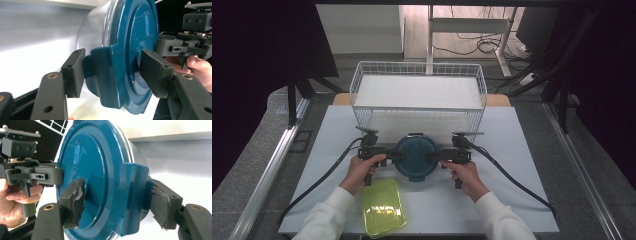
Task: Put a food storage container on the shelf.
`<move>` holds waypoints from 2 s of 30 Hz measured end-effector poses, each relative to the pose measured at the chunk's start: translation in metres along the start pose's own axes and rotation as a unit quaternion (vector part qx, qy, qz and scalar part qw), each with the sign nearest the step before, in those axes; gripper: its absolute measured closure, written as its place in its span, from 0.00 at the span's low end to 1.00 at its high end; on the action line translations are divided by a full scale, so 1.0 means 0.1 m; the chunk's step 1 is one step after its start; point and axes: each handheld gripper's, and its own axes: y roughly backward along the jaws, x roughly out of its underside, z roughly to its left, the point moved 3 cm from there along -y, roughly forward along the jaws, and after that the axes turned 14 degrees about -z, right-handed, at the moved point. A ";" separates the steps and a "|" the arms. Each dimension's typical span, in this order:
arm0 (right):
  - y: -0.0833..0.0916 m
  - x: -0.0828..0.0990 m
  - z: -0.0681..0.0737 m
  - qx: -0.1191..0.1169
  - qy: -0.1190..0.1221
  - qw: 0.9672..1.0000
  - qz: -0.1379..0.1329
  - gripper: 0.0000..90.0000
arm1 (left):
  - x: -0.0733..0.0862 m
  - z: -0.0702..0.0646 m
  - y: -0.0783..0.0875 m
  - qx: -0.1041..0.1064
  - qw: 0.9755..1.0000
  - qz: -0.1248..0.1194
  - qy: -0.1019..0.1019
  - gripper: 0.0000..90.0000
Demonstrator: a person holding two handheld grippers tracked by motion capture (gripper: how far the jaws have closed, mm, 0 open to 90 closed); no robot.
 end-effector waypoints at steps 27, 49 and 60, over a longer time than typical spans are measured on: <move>0.39 -0.15 0.30 -0.007 0.048 0.997 -0.062 0.40 | -0.07 -0.44 0.18 0.019 0.998 -0.039 -0.055 0.48; 0.67 -0.26 0.59 -0.027 0.083 0.992 -0.090 0.40 | -0.13 -0.85 0.40 0.024 0.992 -0.069 -0.103 0.49; 0.76 -0.32 0.73 -0.029 0.103 0.989 -0.099 0.40 | -0.19 -0.96 0.48 0.028 0.991 -0.074 -0.111 0.49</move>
